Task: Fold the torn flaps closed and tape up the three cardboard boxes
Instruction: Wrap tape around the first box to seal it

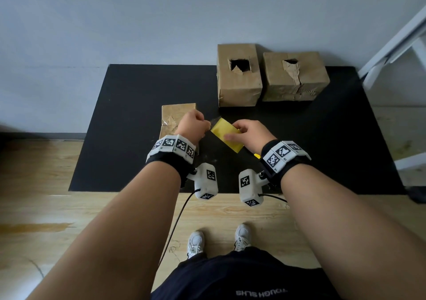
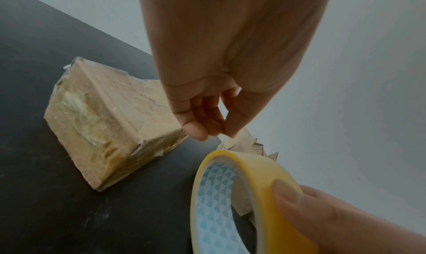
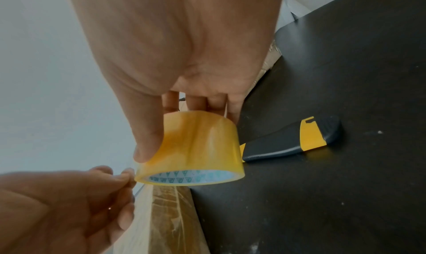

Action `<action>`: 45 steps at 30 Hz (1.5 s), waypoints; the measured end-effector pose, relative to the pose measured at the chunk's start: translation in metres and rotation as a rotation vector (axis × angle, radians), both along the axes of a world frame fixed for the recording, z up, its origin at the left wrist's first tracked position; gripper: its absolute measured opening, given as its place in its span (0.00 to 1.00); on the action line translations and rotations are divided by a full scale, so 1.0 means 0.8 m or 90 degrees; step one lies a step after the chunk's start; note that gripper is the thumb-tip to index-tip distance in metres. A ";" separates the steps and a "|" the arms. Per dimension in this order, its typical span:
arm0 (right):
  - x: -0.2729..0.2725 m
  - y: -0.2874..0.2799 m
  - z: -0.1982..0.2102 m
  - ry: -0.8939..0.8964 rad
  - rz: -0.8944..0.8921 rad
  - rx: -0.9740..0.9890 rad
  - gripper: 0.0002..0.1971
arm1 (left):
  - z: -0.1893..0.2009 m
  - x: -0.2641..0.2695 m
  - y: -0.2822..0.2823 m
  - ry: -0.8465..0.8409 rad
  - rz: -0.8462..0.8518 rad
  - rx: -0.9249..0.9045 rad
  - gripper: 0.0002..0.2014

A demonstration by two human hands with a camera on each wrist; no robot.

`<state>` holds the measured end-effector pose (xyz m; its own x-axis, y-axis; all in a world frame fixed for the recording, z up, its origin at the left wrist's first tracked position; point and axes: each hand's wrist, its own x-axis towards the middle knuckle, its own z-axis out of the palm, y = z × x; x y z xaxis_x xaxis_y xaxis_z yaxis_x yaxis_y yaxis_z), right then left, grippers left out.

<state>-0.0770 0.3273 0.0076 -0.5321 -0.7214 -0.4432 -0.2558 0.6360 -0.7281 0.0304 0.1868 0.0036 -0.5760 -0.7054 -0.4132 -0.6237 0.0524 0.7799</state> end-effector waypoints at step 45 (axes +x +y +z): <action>-0.009 -0.001 0.003 -0.084 -0.031 -0.156 0.03 | -0.001 -0.025 0.016 0.169 0.213 0.433 0.16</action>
<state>-0.0840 0.3262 0.0100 -0.5176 -0.7909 -0.3265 -0.1220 0.4459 -0.8867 0.0104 0.1999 0.0032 -0.5183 -0.5002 -0.6937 -0.3121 -0.6446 0.6979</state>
